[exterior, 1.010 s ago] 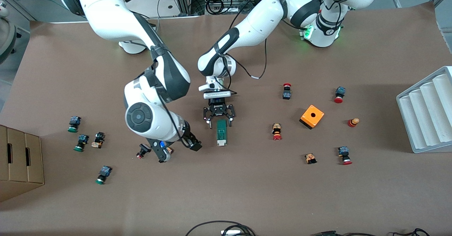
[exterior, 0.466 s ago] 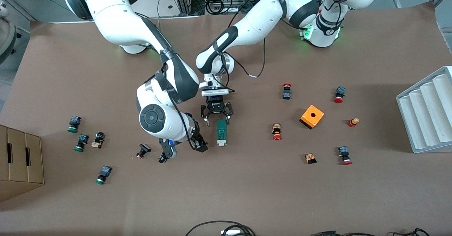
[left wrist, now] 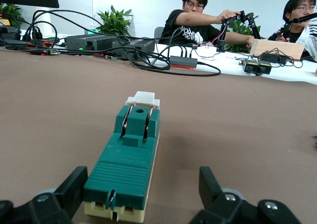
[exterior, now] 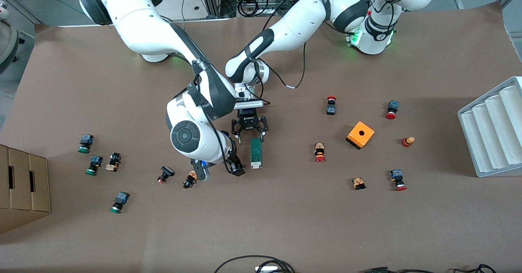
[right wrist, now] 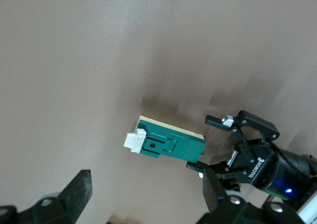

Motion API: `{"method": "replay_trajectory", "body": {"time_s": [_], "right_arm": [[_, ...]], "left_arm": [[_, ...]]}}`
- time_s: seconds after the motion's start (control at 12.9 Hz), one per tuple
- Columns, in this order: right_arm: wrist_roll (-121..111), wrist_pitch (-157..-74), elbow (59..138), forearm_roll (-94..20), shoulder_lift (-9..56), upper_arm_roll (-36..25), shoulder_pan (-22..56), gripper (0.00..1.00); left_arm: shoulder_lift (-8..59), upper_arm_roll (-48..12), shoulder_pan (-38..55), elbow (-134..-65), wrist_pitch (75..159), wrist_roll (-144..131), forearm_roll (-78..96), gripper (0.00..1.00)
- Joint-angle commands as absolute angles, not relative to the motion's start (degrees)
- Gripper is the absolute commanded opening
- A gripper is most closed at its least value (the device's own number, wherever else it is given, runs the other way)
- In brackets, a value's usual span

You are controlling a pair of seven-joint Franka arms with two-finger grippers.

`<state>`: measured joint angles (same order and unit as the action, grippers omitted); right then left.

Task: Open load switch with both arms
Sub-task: 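Position the right gripper above the white lever of the switch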

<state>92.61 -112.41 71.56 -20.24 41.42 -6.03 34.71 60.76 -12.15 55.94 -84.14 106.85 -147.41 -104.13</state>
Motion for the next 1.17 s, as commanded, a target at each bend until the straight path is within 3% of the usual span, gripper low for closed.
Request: {"method": "replay_trajectory", "body": {"time_s": [0.0, 0.54, 0.78, 1.01, 1.09], "right_arm": [[94.57, -114.51, 69.87, -23.37, 43.42, -6.42, 35.77, 0.99], [102.9, -117.68, 69.61, -23.38, 46.58, -6.33, 37.09, 0.97], [106.78, -121.98, 69.43, -24.77, 48.95, -6.24, 37.44, 0.96], [107.31, -125.06, 69.43, -27.16, 50.45, -6.42, 37.88, 0.95], [107.49, -125.5, 69.35, -27.25, 50.8, -6.42, 37.88, 0.94]], "left_arm": [[61.87, -12.92, 55.55, -82.97, 105.64, -147.92, -104.85, 0.98], [62.49, -12.92, 55.2, -82.97, 105.73, -148.1, -105.03, 0.98], [62.49, -12.83, 55.2, -83.06, 105.73, -147.92, -105.29, 0.73], [62.49, -12.83, 55.2, -83.06, 105.73, -148.09, -105.38, 0.71], [62.49, -12.92, 55.2, -82.97, 105.73, -148.18, -105.29, 0.59]]}}
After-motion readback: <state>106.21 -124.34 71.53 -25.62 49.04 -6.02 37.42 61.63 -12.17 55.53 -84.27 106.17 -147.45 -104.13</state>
